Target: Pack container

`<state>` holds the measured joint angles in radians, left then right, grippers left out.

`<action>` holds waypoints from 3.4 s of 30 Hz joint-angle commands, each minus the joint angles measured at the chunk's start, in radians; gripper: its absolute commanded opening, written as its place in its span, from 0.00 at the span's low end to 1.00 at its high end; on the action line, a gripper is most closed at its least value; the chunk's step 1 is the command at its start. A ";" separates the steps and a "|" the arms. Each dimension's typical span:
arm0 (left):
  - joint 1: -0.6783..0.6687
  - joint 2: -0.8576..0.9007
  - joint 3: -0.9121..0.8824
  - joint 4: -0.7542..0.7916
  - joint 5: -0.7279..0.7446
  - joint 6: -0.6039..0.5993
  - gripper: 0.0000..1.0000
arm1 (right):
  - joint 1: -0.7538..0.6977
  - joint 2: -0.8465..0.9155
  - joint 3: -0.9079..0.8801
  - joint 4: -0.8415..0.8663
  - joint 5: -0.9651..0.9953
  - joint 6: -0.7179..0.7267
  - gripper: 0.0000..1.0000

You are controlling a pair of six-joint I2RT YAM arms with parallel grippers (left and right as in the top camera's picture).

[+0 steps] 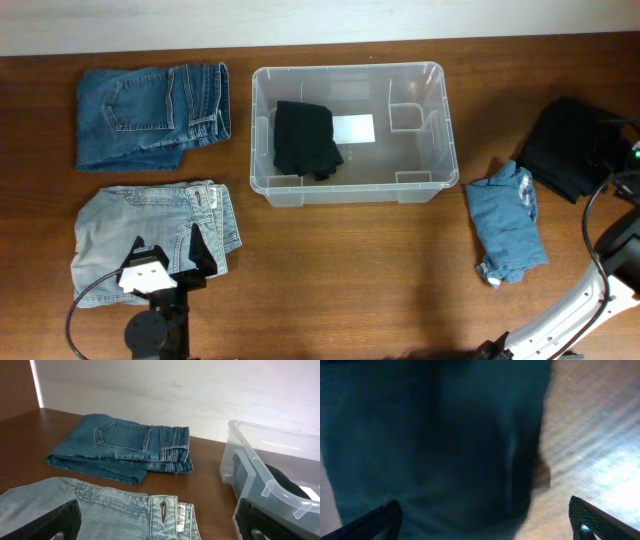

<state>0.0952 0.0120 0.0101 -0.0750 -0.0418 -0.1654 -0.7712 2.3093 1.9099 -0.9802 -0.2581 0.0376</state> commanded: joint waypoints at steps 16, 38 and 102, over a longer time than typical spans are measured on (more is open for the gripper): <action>0.006 -0.005 -0.001 -0.005 -0.007 0.009 0.99 | 0.071 0.056 -0.004 0.043 0.082 0.030 0.99; 0.006 -0.005 -0.001 -0.005 -0.007 0.009 0.99 | 0.049 0.056 0.093 -0.071 0.158 0.030 0.98; 0.006 -0.005 -0.001 -0.005 -0.007 0.009 0.99 | -0.026 0.002 0.434 -0.283 -1.056 0.030 0.04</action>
<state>0.0952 0.0120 0.0101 -0.0750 -0.0418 -0.1654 -0.8101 2.4123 2.2520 -1.2289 -1.1110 0.0792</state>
